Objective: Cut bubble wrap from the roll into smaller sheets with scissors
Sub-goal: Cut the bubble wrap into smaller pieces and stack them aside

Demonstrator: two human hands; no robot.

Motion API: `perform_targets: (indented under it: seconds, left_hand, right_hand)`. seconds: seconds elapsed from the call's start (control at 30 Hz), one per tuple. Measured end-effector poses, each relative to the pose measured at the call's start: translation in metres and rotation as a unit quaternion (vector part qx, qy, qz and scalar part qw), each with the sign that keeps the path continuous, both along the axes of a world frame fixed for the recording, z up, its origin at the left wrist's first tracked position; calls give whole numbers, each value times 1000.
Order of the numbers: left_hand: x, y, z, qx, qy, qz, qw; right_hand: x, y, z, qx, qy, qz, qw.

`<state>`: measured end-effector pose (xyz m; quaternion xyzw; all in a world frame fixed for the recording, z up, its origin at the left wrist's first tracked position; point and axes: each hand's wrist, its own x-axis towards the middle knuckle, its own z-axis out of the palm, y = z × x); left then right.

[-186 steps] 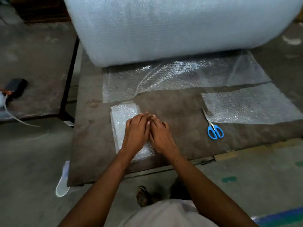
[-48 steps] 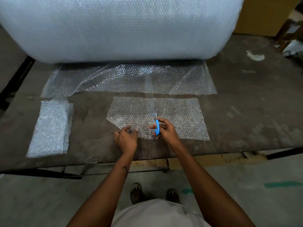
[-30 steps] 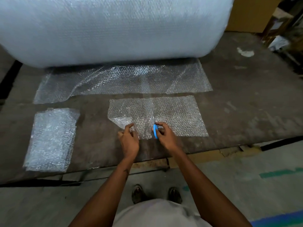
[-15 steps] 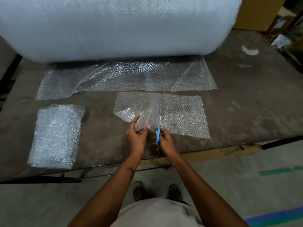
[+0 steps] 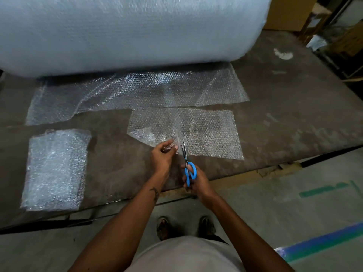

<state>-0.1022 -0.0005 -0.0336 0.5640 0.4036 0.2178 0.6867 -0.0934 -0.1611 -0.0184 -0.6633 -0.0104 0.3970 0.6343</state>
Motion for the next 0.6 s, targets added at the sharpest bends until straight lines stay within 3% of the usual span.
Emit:
perform_targets:
  seconds: [0.3,0.6]
  left_hand:
    - [10,-6,0,-14,-18,48,999]
    - [6,-5,0,-30,-11,75,997]
  right_hand:
    - [-27,-5,0,34,95,-5,995]
    - [-21,22,2,43,123,-37,991]
